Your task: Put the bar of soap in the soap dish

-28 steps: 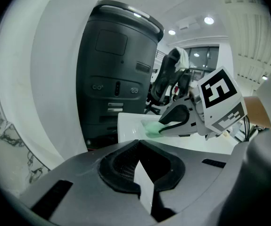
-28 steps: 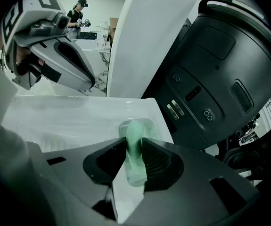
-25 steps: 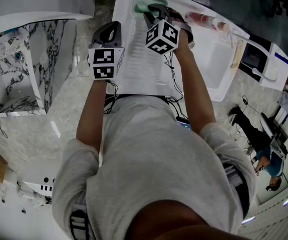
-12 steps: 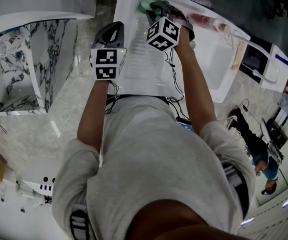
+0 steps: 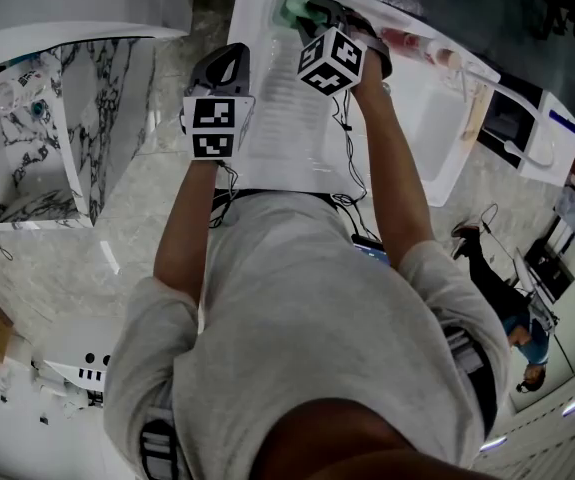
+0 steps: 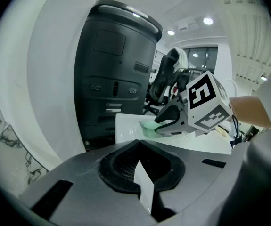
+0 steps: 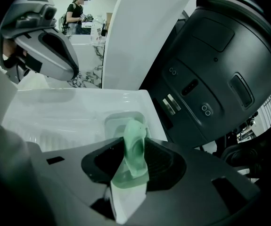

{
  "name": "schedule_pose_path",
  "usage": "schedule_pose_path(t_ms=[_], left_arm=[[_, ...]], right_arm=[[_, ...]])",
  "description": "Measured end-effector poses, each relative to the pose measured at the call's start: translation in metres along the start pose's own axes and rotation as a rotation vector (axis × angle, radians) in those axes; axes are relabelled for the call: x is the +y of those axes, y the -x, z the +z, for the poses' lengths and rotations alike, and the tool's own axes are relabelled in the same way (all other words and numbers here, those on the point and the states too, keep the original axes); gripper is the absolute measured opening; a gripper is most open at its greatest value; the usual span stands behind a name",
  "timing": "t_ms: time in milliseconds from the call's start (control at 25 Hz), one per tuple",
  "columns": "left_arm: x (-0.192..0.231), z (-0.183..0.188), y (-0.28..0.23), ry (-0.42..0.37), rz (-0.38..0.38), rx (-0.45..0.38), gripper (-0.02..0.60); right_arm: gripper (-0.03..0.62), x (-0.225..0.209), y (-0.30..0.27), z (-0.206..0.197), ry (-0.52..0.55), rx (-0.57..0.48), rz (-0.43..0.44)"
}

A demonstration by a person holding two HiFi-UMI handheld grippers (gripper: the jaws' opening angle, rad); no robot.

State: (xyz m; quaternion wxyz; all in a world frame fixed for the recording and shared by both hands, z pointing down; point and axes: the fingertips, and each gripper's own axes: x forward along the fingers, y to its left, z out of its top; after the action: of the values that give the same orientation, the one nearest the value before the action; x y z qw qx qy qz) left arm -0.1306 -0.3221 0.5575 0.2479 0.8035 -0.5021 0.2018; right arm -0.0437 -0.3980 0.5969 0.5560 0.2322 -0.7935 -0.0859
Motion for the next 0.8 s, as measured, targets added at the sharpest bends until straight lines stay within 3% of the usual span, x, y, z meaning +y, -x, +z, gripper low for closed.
schedule_pose_path(t_ms=[800], left_arm=[[-0.008,-0.002,-0.002,-0.012,-0.018,0.008,0.017]], right_arm=[[0.179,0.006,0.012,-0.008,-0.107,-0.02,0.045]])
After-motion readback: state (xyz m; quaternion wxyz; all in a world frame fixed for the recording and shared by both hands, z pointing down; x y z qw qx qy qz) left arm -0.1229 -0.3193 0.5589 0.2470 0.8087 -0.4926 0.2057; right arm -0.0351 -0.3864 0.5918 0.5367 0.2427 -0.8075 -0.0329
